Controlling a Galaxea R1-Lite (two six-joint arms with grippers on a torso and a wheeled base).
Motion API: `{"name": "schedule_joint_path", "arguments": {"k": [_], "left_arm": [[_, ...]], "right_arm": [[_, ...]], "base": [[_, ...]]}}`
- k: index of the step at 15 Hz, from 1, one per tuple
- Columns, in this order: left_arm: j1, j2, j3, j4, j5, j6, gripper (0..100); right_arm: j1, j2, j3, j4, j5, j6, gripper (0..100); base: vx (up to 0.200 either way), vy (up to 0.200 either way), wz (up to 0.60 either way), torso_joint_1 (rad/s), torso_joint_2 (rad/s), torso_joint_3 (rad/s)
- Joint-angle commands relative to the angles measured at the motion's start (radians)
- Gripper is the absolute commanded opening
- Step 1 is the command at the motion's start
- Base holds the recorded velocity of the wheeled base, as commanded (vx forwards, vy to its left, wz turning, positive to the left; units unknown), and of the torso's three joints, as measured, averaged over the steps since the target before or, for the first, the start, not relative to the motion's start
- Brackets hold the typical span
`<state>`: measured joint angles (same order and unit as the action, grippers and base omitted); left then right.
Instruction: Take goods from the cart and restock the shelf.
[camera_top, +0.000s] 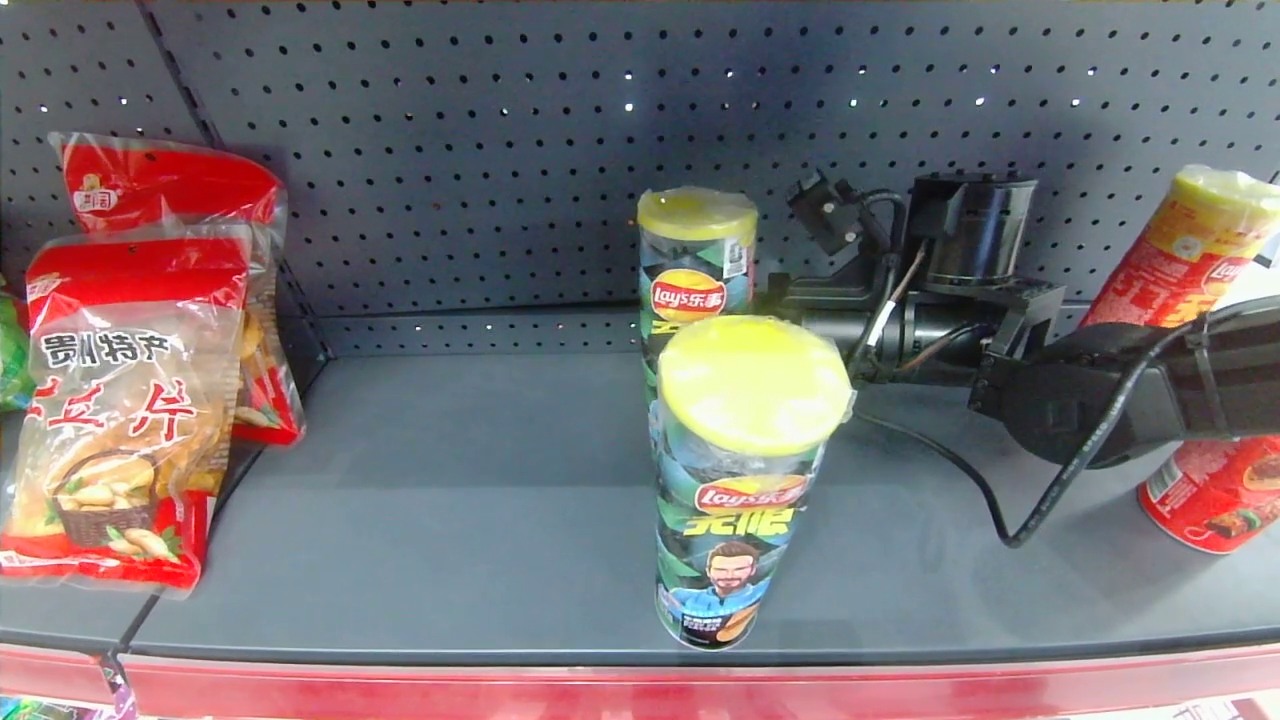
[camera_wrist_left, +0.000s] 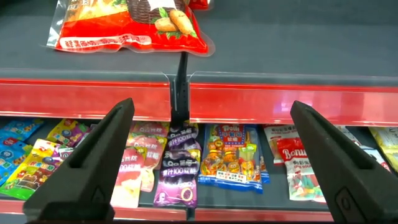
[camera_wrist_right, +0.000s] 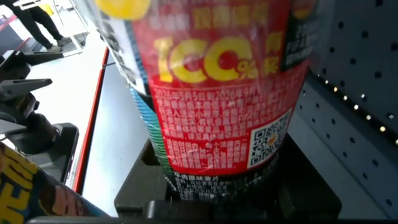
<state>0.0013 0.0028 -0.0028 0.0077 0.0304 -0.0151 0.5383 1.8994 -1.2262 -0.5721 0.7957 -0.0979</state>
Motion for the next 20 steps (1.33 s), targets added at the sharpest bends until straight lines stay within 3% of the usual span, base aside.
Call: {"name": "schedule_joint_path", "arguments": {"k": [1, 6, 7, 20], "left_arm": [[0.000, 0.000, 0.000, 0.000, 0.000, 0.000, 100], [0.000, 0.000, 0.000, 0.000, 0.000, 0.000, 100], [0.000, 0.000, 0.001, 0.000, 0.000, 0.000, 100], [0.000, 0.000, 0.000, 0.000, 0.000, 0.000, 100]], "right_arm": [[-0.001, 0.004, 0.004, 0.000, 0.000, 0.000, 0], [-0.001, 0.003, 0.028, -0.002, 0.000, -0.002, 0], [-0.001, 0.003, 0.030, -0.002, 0.002, -0.003, 100], [-0.017, -0.074, 0.139, -0.043, 0.003, 0.000, 100]], "base": [[0.000, 0.000, 0.00, 0.000, 0.00, 0.000], [0.000, 0.000, 0.00, 0.000, 0.00, 0.000], [0.000, 0.000, 0.00, 0.000, 0.00, 0.000], [0.000, 0.000, 0.00, 0.000, 0.00, 0.000]]}}
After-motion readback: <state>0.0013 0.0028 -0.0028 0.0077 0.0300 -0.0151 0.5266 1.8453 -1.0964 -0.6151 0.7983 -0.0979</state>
